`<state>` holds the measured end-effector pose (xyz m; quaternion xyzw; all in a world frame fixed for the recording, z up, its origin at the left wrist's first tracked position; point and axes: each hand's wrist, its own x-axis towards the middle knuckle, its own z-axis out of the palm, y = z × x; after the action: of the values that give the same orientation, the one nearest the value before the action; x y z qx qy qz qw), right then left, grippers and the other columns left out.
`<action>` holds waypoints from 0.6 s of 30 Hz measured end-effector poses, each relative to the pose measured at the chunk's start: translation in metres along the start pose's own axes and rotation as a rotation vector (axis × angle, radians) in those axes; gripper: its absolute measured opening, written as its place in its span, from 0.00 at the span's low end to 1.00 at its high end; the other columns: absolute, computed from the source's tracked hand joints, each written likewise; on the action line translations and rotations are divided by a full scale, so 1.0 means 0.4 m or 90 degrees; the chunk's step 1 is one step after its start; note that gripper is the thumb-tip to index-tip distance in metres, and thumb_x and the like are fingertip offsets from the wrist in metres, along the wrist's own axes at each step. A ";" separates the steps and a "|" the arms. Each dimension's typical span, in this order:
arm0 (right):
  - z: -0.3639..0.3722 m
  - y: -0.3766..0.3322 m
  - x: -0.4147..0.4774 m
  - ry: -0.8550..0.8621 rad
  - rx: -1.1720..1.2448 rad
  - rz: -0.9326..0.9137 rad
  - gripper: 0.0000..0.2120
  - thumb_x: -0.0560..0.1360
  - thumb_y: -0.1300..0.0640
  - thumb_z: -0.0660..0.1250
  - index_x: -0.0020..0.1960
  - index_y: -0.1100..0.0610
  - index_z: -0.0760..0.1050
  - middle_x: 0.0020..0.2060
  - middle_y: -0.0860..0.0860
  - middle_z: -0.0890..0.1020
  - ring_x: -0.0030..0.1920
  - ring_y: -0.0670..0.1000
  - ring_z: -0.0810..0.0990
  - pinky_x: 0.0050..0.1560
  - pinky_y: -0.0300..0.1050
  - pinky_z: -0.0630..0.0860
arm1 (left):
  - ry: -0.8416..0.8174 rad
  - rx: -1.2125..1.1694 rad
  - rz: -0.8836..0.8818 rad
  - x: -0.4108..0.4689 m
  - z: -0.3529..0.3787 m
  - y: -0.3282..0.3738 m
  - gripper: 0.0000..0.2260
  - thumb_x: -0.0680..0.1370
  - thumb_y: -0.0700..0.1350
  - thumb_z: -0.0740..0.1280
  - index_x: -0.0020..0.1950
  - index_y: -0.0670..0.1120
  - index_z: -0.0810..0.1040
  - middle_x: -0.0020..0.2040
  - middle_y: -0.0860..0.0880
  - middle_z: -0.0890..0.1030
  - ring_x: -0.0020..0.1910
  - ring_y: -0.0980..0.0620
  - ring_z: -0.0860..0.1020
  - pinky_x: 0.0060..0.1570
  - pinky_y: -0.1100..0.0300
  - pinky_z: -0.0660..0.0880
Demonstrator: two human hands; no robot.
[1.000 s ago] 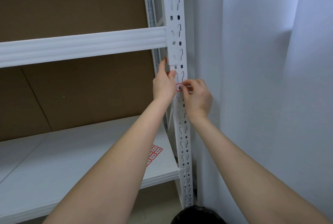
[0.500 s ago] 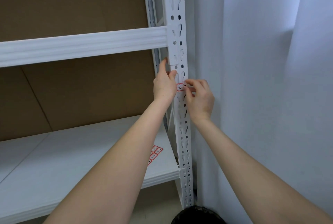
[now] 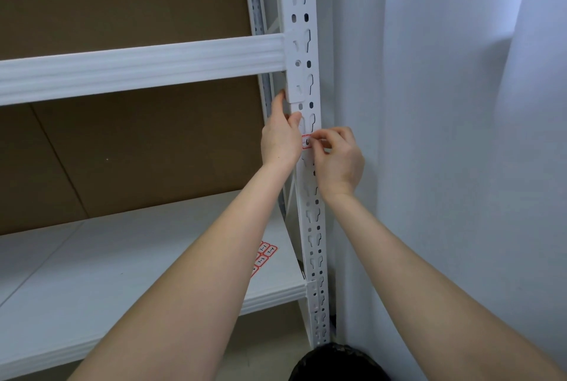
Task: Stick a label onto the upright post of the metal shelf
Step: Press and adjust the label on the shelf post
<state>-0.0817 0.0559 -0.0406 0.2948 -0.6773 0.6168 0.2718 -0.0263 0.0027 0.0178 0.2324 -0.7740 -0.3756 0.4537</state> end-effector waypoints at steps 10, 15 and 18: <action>-0.017 -0.011 0.007 -0.037 -0.021 0.040 0.04 0.73 0.53 0.68 0.43 0.51 0.81 0.47 0.46 0.80 0.43 0.47 0.82 0.37 0.40 0.68 | -0.014 -0.015 -0.009 -0.004 -0.010 0.008 0.21 0.82 0.44 0.57 0.74 0.52 0.60 0.63 0.45 0.77 0.59 0.46 0.77 0.59 0.47 0.74; -0.022 -0.022 0.015 -0.071 -0.126 0.015 0.07 0.76 0.52 0.64 0.46 0.53 0.78 0.51 0.48 0.77 0.41 0.53 0.80 0.36 0.42 0.63 | -0.013 -0.012 0.000 -0.003 -0.009 0.003 0.21 0.82 0.44 0.57 0.74 0.52 0.60 0.63 0.46 0.77 0.59 0.46 0.77 0.59 0.49 0.74; -0.026 -0.033 0.019 -0.092 -0.207 0.009 0.08 0.78 0.52 0.61 0.49 0.55 0.76 0.55 0.50 0.74 0.40 0.56 0.76 0.36 0.42 0.61 | -0.013 -0.012 0.001 -0.001 -0.007 0.002 0.21 0.82 0.44 0.57 0.74 0.52 0.60 0.63 0.46 0.77 0.58 0.46 0.77 0.59 0.49 0.75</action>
<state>-0.0772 0.0649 -0.0253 0.2862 -0.7879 0.4782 0.2620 -0.0236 0.0022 0.0192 0.2240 -0.7752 -0.3848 0.4481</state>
